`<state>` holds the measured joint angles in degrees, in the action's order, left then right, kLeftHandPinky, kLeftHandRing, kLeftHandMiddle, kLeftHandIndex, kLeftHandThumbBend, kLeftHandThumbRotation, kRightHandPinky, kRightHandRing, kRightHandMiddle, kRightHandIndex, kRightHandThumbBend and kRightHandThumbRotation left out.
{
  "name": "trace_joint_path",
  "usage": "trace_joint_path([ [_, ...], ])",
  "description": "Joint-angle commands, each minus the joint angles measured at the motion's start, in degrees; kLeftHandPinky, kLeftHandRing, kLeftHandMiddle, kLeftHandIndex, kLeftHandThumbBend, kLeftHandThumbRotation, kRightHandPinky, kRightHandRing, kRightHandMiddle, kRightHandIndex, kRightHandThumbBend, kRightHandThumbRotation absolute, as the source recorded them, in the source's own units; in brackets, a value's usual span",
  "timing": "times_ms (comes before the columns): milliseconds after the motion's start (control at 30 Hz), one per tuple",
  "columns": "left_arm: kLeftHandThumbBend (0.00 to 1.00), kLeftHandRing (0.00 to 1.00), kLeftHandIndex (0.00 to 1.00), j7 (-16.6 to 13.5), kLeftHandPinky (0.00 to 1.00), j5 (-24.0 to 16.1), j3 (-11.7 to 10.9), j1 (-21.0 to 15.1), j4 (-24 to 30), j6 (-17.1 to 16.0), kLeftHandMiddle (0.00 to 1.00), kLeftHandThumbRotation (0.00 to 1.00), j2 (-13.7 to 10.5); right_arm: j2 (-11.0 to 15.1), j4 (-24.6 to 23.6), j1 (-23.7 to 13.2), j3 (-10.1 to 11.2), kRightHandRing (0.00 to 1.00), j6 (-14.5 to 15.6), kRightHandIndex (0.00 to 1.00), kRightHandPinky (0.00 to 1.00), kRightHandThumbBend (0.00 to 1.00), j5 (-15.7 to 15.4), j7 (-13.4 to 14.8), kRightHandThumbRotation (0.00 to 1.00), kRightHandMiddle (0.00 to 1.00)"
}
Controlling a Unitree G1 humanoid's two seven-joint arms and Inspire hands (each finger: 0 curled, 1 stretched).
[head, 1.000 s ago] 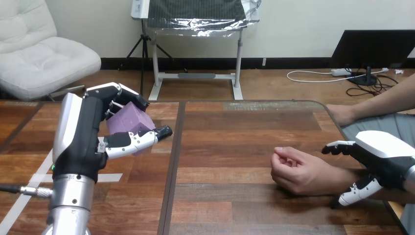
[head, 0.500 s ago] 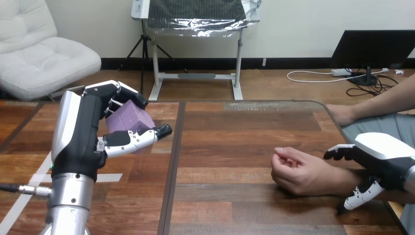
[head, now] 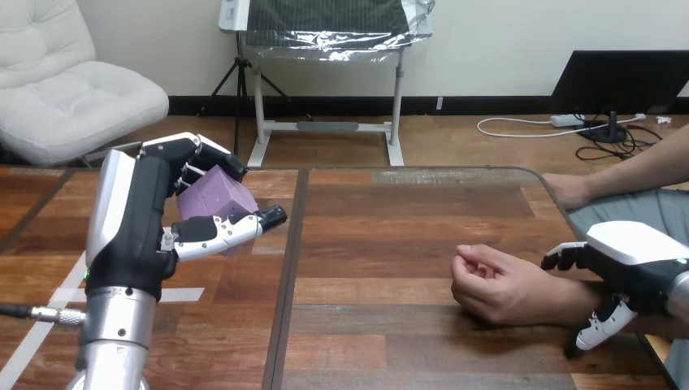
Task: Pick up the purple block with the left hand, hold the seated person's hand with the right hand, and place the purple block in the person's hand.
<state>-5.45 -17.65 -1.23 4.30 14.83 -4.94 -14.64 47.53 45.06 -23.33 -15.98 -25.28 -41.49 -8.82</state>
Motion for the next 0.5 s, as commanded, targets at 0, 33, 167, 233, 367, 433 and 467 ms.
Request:
trace_joint_path([
  [0, 0.73, 0.38, 0.40, -0.4, 0.32, 0.8, -1.2, -2.2, 3.2, -1.3, 0.40, 0.00, 0.9, 1.9, 2.1, -1.1, -1.3, 0.80, 3.8, 0.80, 0.69, 0.98, -1.5, -0.4, 0.24, 0.80],
  [33, 0.73, 0.38, 0.40, -0.5, 0.32, 0.8, -1.3, -2.2, 3.2, -1.3, 0.40, 0.00, 0.9, 1.7, 2.4, -1.3, -1.5, 0.80, 4.0, 0.80, 0.68, 0.97, -1.6, -0.7, 0.24, 0.80],
  [167, 0.73, 0.38, 0.40, -1.0, 0.33, 0.5, -1.3, -2.3, 3.3, -0.9, 0.40, 0.00, 1.1, 1.4, 3.3, -1.7, -2.1, 0.77, 4.4, 0.78, 0.62, 0.92, -1.6, -1.2, 0.26, 0.78],
  [233, 0.74, 0.38, 0.40, -1.2, 0.33, 0.3, -1.4, -2.3, 3.4, -0.6, 0.40, 0.00, 1.3, 1.3, 3.7, -1.9, -2.5, 0.77, 4.4, 0.77, 0.61, 0.91, -1.6, -1.2, 0.27, 0.78],
  [367, 0.74, 0.38, 0.40, -1.6, 0.33, -0.2, -1.6, -2.3, 3.6, -0.2, 0.40, 0.00, 1.5, 1.0, 4.9, -2.4, -3.3, 0.74, 4.3, 0.76, 0.57, 0.88, -1.5, -1.5, 0.27, 0.76],
  [433, 0.74, 0.38, 0.40, -1.8, 0.34, -0.3, -1.7, -2.4, 3.6, -0.2, 0.40, 0.00, 1.6, 0.9, 5.4, -2.7, -3.6, 0.72, 4.3, 0.75, 0.56, 0.87, -1.5, -1.8, 0.27, 0.75],
  [467, 0.74, 0.38, 0.40, -1.8, 0.34, -0.2, -1.8, -2.4, 3.5, -0.3, 0.40, 0.00, 1.6, 0.8, 5.6, -2.8, -3.7, 0.71, 4.2, 0.74, 0.55, 0.86, -1.4, -2.0, 0.26, 0.75],
])
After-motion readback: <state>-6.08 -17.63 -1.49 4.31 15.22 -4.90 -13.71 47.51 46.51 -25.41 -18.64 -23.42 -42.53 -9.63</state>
